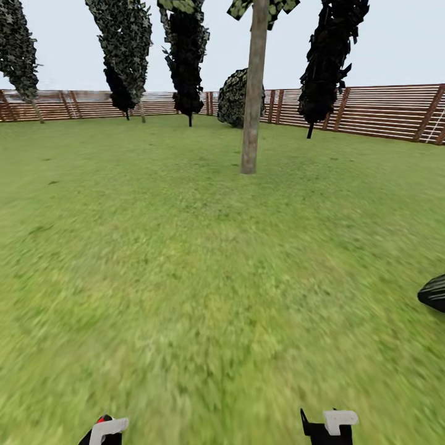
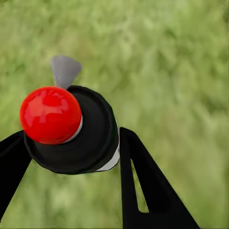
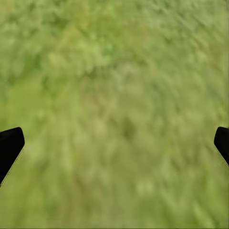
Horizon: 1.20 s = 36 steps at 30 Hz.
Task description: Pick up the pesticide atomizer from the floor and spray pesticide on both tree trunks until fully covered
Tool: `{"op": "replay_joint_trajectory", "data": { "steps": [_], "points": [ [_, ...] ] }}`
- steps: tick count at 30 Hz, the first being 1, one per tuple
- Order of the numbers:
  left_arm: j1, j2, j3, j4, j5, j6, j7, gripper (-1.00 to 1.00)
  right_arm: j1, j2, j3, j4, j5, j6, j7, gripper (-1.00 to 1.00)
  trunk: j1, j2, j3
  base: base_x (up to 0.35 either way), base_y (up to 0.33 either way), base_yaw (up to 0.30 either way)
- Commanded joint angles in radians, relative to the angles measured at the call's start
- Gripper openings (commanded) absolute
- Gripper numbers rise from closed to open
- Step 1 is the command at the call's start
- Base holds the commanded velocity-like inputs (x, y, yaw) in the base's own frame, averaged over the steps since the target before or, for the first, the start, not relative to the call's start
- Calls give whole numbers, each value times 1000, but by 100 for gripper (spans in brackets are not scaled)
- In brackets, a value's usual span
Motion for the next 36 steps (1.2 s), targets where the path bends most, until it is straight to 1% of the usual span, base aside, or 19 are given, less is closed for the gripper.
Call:
{"op": "replay_joint_trajectory", "data": {
  "steps": [1,5,9,36],
  "points": [
    [-1,0,0,1,4,-3,0,-100,-1,0,1,1,1,-3,-2,100,0,0,-1,339,0,-76],
    [-1,-1,0,1,4,-3,0,-100,0,0,1,1,1,-3,-2,100,0,0,-1,339,0,-178],
    [-1,-1,0,1,4,-3,0,-100,0,0,1,1,1,-3,-2,100,0,0,-1,339,0,-62],
    [-1,-1,0,1,4,-3,1,-100,0,-2,1,1,3,-3,-2,100,0,0,-1,339,0,-2]
  ]
}}
